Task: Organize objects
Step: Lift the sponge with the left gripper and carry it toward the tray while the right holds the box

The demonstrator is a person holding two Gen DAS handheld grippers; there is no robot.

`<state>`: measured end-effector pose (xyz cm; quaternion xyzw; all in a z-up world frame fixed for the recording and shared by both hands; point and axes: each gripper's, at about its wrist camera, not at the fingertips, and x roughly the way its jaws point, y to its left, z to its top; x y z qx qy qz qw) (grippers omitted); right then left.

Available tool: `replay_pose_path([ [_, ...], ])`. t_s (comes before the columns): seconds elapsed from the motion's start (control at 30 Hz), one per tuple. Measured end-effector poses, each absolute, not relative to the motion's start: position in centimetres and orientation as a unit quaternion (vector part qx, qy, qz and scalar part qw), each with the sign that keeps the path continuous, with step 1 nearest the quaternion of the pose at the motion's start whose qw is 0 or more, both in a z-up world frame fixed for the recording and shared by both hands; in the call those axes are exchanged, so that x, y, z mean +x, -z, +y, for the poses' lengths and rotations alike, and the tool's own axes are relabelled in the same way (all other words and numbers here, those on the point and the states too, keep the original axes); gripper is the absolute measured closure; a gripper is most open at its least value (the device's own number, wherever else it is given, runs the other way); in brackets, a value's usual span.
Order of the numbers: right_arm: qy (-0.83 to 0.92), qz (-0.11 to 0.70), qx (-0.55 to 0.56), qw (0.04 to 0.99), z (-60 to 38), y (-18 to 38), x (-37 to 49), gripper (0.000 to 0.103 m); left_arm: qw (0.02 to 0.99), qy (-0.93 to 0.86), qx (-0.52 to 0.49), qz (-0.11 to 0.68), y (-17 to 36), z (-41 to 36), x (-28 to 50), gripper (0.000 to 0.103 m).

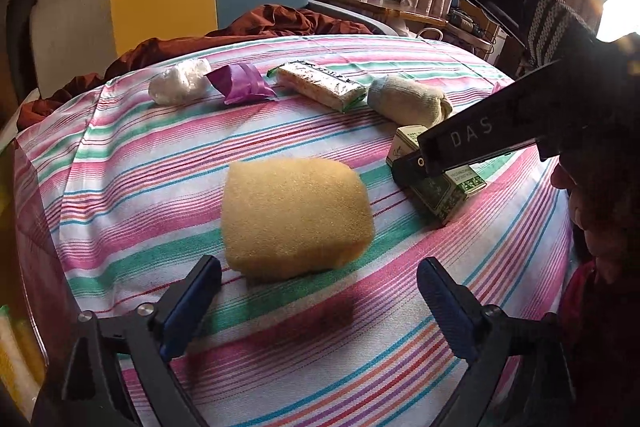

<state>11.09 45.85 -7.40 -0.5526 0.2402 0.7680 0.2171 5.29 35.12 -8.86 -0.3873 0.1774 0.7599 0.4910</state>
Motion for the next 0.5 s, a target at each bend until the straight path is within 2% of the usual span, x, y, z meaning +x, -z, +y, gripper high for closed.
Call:
replay_pose_path([
  [0.07,-0.768,0.24,-0.553,0.217,45.9,7.4,11.1,0.073,0.489,-0.763,-0.389,0.164,8.2,35.0,5.1,0.004],
  [0.23,-0.768,0.24,-0.552,0.217,46.1,7.4,11.3,0.073,0.476,-0.778,-0.367,0.185,6.7,35.7,5.1,0.005],
  [0.3,-0.769,0.242,-0.55,0.218,46.2,7.3,11.5,0.073,0.471,-0.78,-0.364,0.193,6.4,36.3,4.9,0.013],
  [0.37,-0.768,0.244,-0.55,0.218,46.3,7.4,11.5,0.073,0.47,-0.775,-0.373,0.199,6.7,37.0,4.5,0.029],
  [0.43,-0.768,0.241,-0.552,0.218,46.7,7.3,11.3,0.073,0.464,-0.769,-0.386,0.212,7.3,37.7,4.1,0.038],
  [0.5,-0.768,0.241,-0.552,0.218,46.3,7.3,10.9,0.073,0.464,-0.769,-0.382,0.22,7.7,37.8,4.0,0.04],
])
